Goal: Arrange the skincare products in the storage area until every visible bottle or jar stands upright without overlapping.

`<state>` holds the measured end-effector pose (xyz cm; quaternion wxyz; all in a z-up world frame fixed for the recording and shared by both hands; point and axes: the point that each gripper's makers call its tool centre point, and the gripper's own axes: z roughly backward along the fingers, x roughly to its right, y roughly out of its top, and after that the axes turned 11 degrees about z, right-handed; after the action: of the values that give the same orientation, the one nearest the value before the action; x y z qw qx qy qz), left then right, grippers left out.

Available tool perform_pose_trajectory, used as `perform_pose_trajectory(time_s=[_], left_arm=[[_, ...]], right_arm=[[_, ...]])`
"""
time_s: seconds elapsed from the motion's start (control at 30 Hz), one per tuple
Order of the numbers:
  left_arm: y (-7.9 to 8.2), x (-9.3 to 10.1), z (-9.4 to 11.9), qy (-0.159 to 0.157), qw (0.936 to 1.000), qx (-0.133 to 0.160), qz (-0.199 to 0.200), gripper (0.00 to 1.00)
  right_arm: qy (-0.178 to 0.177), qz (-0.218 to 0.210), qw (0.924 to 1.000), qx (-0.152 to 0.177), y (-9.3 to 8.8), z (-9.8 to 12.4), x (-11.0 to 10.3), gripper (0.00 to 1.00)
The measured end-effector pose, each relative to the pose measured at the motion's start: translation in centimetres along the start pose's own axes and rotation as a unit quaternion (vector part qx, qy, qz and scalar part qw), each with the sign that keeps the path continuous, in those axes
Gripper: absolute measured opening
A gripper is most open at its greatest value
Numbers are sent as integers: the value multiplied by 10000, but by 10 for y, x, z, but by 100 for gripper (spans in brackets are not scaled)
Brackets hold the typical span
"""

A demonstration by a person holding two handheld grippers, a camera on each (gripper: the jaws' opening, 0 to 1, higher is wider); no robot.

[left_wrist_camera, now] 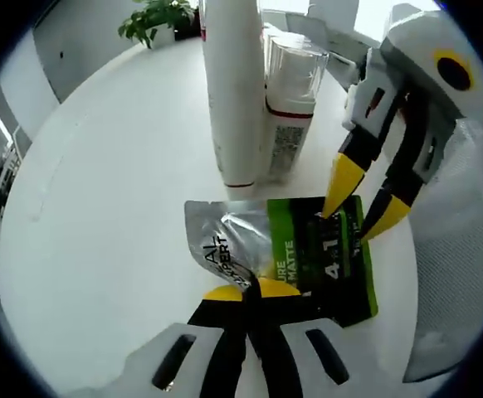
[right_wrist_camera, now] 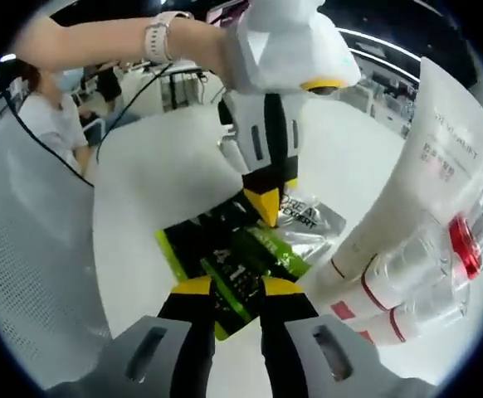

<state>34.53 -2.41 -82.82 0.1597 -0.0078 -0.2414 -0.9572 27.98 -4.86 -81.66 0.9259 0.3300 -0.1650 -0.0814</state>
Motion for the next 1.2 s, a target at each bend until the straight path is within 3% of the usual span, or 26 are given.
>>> perform_pose_trajectory(time_s=[0.2,0.43,0.63,0.87,1.0,1.2], left_arm=[[1,-2,-1,-61,10000,-24,49,3],[5,-6,-2,4,9999,81,62,8],[6,-9,-3,-15,9994,168,315,8],[7,-19,0,127,9989,274,370,18],[7,-33,5,320,9970,440,557,25],[11,-36,26,448,9950,693,563,28]], right_arm=[[-1,-4,10000,-95,-8,-6,1,22],[44,-353,9993,-108,-11,-5,4,23],[2,-291,9995,-131,-12,-6,7,25],[9,-377,9992,-124,-12,-6,7,26],[23,-411,9991,-122,-12,-7,6,25],[27,-439,9990,-119,-12,-7,8,25]])
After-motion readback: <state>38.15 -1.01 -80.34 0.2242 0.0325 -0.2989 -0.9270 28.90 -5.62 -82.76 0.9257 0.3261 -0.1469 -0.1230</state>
